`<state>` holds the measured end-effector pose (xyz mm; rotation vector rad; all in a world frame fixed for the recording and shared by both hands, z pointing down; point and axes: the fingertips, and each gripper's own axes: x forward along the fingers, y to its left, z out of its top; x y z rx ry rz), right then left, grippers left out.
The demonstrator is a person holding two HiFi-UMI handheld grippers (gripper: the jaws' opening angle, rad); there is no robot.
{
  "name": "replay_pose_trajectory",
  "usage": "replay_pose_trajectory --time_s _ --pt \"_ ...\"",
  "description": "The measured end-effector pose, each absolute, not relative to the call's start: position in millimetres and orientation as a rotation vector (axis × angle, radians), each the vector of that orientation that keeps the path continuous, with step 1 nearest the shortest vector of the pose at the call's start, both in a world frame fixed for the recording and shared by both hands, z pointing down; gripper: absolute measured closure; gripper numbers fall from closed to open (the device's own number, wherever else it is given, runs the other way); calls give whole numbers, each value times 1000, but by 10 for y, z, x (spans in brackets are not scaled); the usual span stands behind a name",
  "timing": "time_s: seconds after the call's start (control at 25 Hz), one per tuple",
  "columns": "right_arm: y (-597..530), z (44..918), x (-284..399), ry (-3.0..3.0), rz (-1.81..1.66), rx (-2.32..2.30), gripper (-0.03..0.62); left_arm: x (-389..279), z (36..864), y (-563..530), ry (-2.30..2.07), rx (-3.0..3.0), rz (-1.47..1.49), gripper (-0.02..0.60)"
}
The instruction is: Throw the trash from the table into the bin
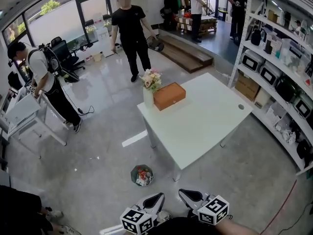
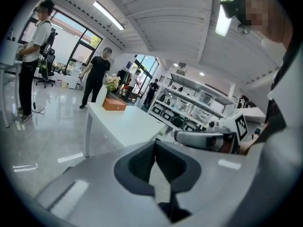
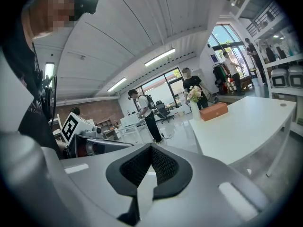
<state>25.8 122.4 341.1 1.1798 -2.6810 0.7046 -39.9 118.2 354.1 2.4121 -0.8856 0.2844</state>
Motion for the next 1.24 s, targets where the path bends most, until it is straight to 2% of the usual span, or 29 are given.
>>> replay_pose_trajectory --time_s 1.24 --pt "1059 3589 -117 -2693 740 1060 597 -738 3665 1004 -972 2383 298 575"
